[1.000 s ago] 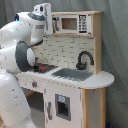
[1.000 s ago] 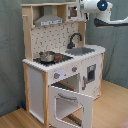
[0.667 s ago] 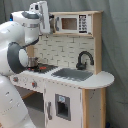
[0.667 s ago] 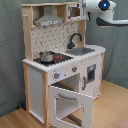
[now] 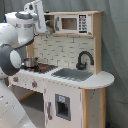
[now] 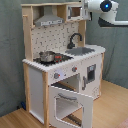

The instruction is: Play with the kitchen

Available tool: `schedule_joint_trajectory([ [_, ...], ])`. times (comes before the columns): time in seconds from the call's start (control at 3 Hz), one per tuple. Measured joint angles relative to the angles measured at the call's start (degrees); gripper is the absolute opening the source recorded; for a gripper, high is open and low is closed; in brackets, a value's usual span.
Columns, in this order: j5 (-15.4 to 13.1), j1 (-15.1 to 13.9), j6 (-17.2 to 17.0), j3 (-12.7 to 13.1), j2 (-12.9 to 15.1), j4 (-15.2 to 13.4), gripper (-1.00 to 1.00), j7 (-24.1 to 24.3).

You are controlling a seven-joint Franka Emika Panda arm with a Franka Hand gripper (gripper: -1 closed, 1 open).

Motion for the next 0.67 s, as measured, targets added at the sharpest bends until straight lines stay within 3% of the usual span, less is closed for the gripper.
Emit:
schedule_joint_trajectory([
  [0.67,0.09,3.17,-5.21,1.39,-9.36,-4.75,1.00,-0.05],
])
